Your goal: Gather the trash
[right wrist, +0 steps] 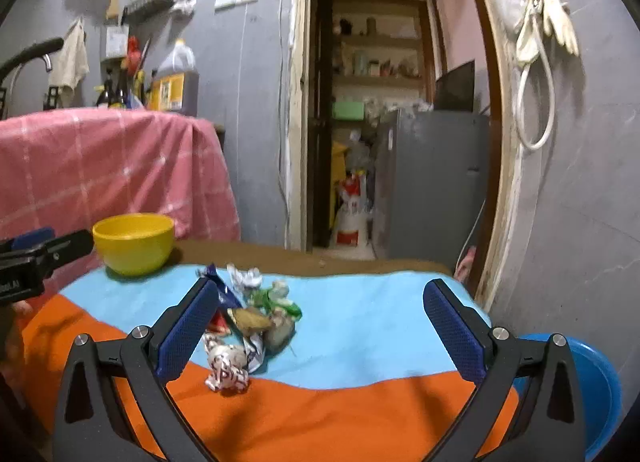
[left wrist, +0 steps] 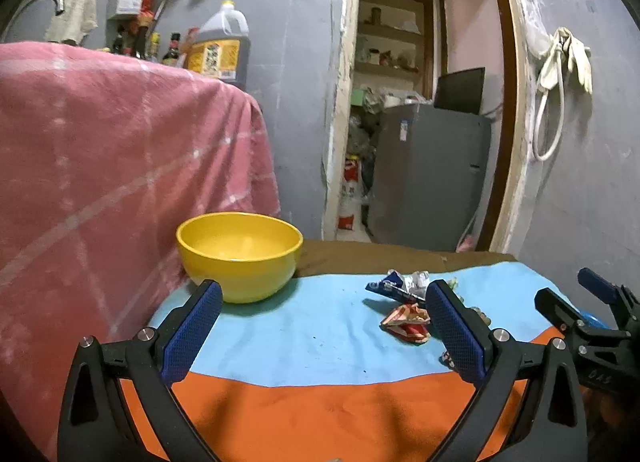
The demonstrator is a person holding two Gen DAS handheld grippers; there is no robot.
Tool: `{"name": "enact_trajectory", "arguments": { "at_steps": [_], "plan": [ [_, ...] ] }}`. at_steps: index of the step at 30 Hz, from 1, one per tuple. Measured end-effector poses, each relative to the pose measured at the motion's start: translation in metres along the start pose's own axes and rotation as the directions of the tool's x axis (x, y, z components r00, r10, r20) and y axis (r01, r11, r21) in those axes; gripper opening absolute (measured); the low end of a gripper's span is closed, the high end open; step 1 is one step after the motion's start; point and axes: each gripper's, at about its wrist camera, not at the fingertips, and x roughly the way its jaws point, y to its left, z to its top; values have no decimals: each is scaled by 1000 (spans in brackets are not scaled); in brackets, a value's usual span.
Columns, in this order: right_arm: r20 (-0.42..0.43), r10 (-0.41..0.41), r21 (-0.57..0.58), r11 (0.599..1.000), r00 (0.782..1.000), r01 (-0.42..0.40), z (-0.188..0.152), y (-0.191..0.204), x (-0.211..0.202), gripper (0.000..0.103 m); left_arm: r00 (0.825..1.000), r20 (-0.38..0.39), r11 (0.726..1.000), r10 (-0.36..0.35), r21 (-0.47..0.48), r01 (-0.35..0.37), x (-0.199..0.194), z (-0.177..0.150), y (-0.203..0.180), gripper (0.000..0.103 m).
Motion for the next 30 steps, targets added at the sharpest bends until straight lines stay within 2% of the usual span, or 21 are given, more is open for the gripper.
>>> {"name": "enact_trajectory", "arguments": {
  "at_steps": [8, 11, 13, 17, 23, 30],
  "plan": [
    [-75, 54, 46, 998, 996, -51, -2, -8, 16, 103, 987, -141, 996, -84, 0, 85, 32, -4, -1, 97],
    [-108, 110, 92, 991, 988, -100, -1, -13, 25, 93, 975, -183, 991, -129, 12, 133, 41, -6, -5, 86],
    [-130, 158, 120, 983, 979, -142, 1, -15, 31, 80, 964, -218, 986, -154, 28, 164, 47, -8, -11, 78],
    [-172, 226, 157, 967, 959, -200, 1, -13, 44, 70, 937, -291, 975, -192, 49, 215, 60, -11, -22, 58],
    [-242, 287, 156, 954, 927, -255, 0, -2, 61, 55, 908, -361, 964, -213, 73, 256, 79, -12, -33, 47],
    [-325, 309, 184, 948, 894, -260, -7, -3, 75, 37, 870, -440, 958, -221, 68, 278, 102, -14, -37, 43]
  ]
}}
